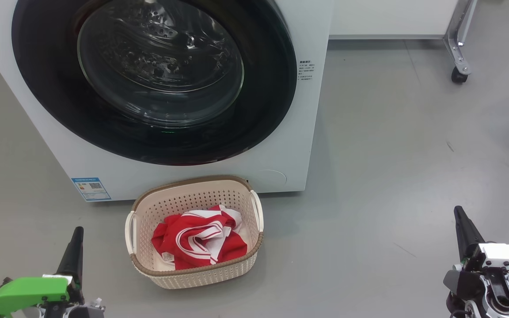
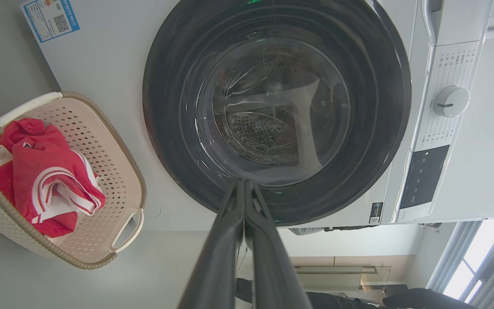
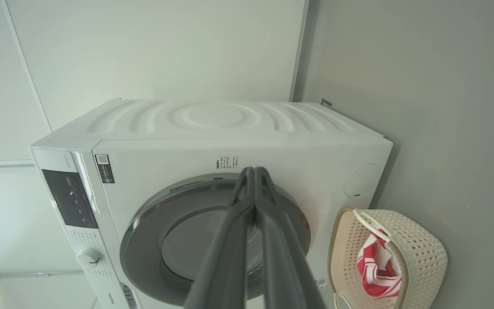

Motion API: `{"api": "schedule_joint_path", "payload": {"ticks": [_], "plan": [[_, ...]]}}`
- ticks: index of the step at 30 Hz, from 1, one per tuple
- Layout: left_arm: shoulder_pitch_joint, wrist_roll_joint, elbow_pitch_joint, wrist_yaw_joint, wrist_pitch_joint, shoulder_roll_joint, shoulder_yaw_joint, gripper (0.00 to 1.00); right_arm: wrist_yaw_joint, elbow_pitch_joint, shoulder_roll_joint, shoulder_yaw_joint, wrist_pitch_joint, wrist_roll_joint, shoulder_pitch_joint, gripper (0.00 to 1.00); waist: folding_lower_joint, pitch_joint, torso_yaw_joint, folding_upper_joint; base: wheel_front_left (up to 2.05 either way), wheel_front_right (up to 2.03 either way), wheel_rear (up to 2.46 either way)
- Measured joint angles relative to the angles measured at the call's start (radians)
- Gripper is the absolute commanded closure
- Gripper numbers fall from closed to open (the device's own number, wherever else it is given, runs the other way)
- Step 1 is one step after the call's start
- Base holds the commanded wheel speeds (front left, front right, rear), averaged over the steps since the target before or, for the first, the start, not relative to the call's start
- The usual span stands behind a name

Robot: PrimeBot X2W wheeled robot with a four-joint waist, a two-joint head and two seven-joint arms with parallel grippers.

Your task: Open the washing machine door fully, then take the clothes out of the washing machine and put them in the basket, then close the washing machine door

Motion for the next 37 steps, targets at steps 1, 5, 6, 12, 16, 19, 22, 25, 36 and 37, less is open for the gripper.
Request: {"api": "schedule_joint_path", "payload": {"ticks": [1, 5, 6, 12, 16, 19, 22, 25, 36, 37], "plan": [[0.0, 0.0, 0.0, 0.0, 0.0, 0.0, 0.0, 1.0, 0.0, 0.0, 0.0, 0.0, 0.0, 0.0, 0.0, 1.0, 0.0, 0.0, 0.0, 0.0, 0.0, 0.0, 0.0], [0.0, 0.0, 0.0, 0.0, 0.0, 0.0, 0.001, 1.0, 0.0, 0.0, 0.0, 0.0, 0.0, -0.001, 0.0, 1.0, 0.0, 0.0, 0.0, 0.0, 0.0, 0.0, 0.0], [0.0, 0.0, 0.0, 0.0, 0.0, 0.0, 0.001, 1.0, 0.0, 0.0, 0.0, 0.0, 0.0, -0.001, 0.0, 1.0, 0.0, 0.0, 0.0, 0.0, 0.0, 0.0, 0.0], [0.0, 0.0, 0.0, 0.0, 0.0, 0.0, 0.001, 1.0, 0.0, 0.0, 0.001, -0.001, 0.001, -0.001, 0.0, 1.0, 0.0, 0.0, 0.0, 0.0, 0.0, 0.0, 0.0], [0.0, 0.0, 0.0, 0.0, 0.0, 0.0, 0.001, 1.0, 0.0, 0.0, 0.002, -0.001, 0.001, -0.001, 0.0, 1.0, 0.0, 0.0, 0.0, 0.0, 0.0, 0.0, 0.0], [0.0, 0.0, 0.0, 0.0, 0.0, -0.001, 0.002, 1.0, 0.0, 0.0, 0.002, -0.002, 0.001, -0.001, 0.0, 1.0, 0.0, 0.0, 0.0, 0.0, 0.0, 0.0, 0.0], [0.0, 0.0, 0.0, 0.0, 0.0, -0.001, 0.002, 1.0, 0.0, 0.0, 0.002, -0.002, 0.001, -0.001, 0.0, 1.0, 0.0, 0.0, 0.0, 0.0, 0.0, 0.0, 0.0], [0.0, 0.0, 0.0, 0.0, 0.0, -0.001, 0.002, 1.0, 0.0, 0.0, 0.002, -0.002, 0.001, -0.001, 0.0, 1.0, 0.0, 0.0, 0.0, 0.0, 0.0, 0.0, 0.0], [0.0, 0.001, 0.0, 0.0, 0.0, -0.001, 0.002, 1.0, 0.0, 0.0, 0.002, -0.003, 0.001, -0.002, 0.0, 1.0, 0.0, 0.0, 0.0, 0.0, 0.0, 0.0, 0.0], [0.0, 0.001, 0.0, 0.0, 0.0, -0.001, 0.002, 1.0, 0.0, 0.0, 0.002, -0.003, 0.001, -0.002, 0.0, 1.0, 0.0, 0.0, 0.0, 0.0, 0.0, 0.0, 0.0]]}}
